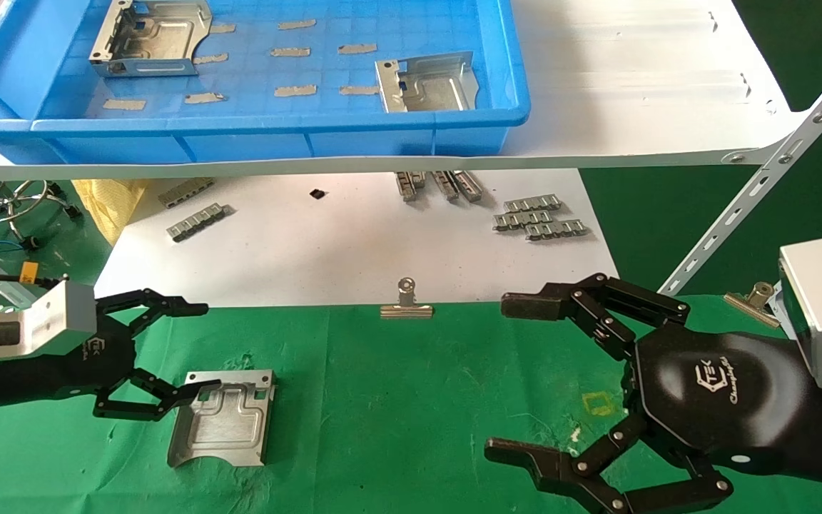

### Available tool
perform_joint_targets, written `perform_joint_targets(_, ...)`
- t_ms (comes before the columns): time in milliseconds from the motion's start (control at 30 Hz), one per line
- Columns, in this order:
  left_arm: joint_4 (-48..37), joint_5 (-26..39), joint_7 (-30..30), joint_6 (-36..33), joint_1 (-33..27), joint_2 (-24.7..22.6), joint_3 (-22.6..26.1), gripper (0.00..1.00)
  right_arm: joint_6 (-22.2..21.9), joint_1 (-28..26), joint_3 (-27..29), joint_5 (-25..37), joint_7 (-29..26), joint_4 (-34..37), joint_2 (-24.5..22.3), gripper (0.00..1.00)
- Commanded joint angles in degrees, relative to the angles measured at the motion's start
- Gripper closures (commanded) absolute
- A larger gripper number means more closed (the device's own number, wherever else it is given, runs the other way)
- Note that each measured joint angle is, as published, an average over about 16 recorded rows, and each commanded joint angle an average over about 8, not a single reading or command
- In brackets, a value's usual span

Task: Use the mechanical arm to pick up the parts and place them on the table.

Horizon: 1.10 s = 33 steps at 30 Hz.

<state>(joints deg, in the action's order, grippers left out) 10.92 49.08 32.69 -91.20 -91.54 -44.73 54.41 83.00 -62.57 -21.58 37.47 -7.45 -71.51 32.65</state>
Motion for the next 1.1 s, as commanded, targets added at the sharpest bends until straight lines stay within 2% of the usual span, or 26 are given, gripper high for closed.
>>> perform_joint_targets(33, 0.3, 0.1, 0.1, 0.0, 0.1, 0.1, -0.1, 0.0, 0.0, 0.0, 0.0, 0.0, 0.0, 0.0, 0.0, 0.0)
perform_joint_targets(1100, 34.1, -3.9, -23.5, 3.0, 16.3, 5.3, -20.9, 0.0, 0.0, 0.0, 0.0, 0.0, 0.0, 0.0, 0.0, 0.0)
